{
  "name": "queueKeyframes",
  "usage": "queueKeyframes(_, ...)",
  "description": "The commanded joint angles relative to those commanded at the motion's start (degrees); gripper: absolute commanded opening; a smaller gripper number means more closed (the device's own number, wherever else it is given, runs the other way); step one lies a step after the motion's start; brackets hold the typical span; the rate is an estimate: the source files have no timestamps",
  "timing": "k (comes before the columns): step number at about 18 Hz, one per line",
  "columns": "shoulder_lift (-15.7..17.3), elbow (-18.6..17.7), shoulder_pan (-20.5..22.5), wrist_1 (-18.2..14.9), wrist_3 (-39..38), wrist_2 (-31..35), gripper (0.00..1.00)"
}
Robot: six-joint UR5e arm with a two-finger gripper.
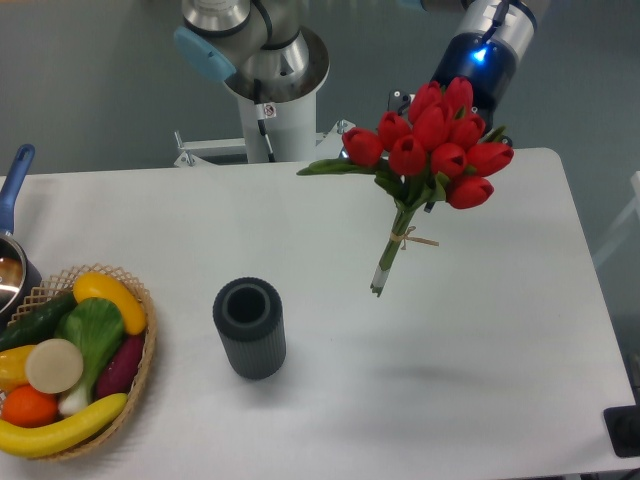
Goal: Place the flowers on the table
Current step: 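Hold the red tulip bouquet above the table with the gripper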
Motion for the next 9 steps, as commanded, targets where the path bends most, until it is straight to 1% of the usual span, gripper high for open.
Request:
queueKeyframes(2, 0.1, -0.4, -0.2, 0.0, 0.1, 0.0, 0.48)
queueKeyframes(6, 0.4, -0.1, -0.1, -0.1, -0.4, 1.8, 0.48)
queueKeyframes(9, 0.7, 0.2, 0.0, -0.2, -0.4, 5.0, 0.48)
